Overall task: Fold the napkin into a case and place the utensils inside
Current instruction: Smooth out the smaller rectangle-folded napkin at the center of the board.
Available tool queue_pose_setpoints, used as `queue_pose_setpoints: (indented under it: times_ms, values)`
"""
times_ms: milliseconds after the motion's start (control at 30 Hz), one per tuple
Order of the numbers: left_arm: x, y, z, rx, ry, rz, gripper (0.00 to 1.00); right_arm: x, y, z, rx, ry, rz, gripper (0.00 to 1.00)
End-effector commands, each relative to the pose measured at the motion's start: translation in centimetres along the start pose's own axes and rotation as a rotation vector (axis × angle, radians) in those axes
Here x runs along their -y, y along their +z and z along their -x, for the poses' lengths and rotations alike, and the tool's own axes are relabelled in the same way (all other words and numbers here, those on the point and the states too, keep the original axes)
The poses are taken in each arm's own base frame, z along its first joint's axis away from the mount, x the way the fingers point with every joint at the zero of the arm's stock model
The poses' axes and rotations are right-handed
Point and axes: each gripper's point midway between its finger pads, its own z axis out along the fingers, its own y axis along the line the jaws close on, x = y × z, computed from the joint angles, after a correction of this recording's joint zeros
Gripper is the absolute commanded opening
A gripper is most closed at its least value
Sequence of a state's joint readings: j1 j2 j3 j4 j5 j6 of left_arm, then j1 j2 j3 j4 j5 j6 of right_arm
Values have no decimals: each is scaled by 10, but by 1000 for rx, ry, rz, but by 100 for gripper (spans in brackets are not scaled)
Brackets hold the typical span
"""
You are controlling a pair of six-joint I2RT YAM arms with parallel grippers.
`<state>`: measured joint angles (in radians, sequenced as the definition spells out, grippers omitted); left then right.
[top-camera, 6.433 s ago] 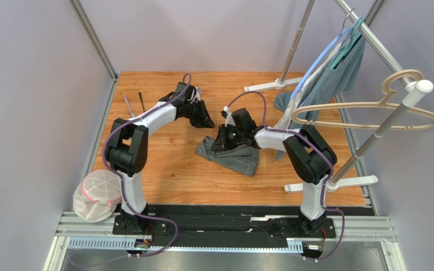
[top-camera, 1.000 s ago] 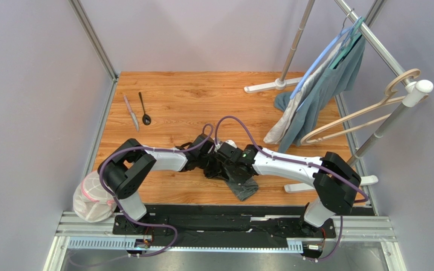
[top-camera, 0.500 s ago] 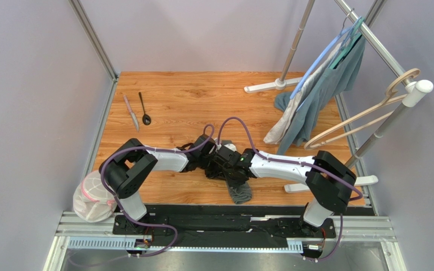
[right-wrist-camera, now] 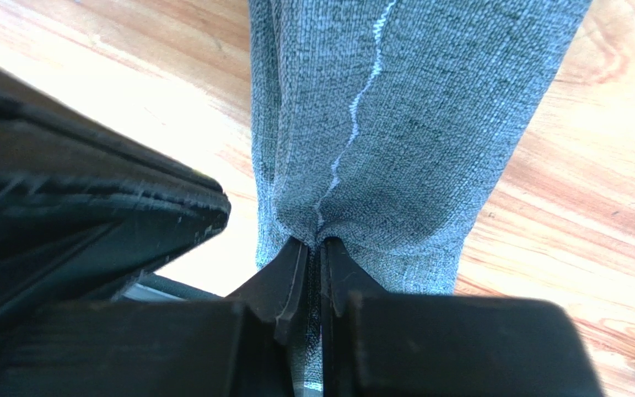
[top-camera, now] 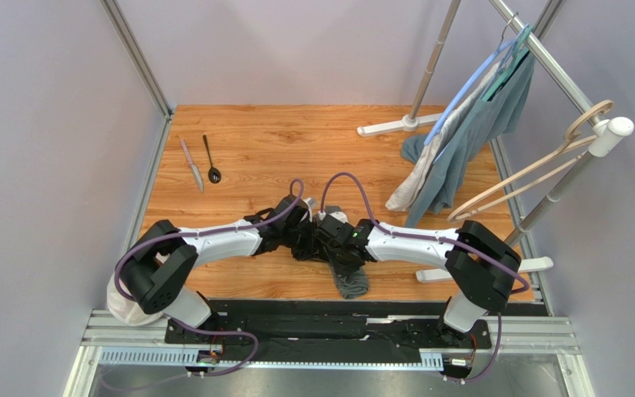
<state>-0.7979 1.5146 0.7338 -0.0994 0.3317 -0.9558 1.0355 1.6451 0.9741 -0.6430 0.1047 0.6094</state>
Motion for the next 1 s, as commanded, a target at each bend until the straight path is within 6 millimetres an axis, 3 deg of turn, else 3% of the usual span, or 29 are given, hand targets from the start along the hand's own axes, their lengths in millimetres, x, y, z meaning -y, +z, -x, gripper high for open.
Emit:
queue_pose_setpoints:
  times_ms: [0,233,367,467,633,733,833,967]
  values:
    - [14,1,6,-17,-9,-68,7,-13,-10,11,66,12,84,10]
    - [32,2,53,41,-36,-99,6,-9,-7,9,102,13,97,14]
    - [38,14,54,1,-63,-130,6,-10,-5,10,108,11,104,14]
    - [31,29,47,-41,-74,-125,6,-13,-7,12,115,10,116,16]
    - [-13,51,31,-82,-106,-12,5,-19,-21,18,125,9,146,25]
    - [-34,50,31,-65,-91,50,4,-21,-41,16,133,15,183,41]
    - [-38,48,34,-58,-52,52,4,-21,-58,19,168,25,231,59]
    - [-43,49,31,-63,-47,60,4,-27,-82,30,187,71,374,65]
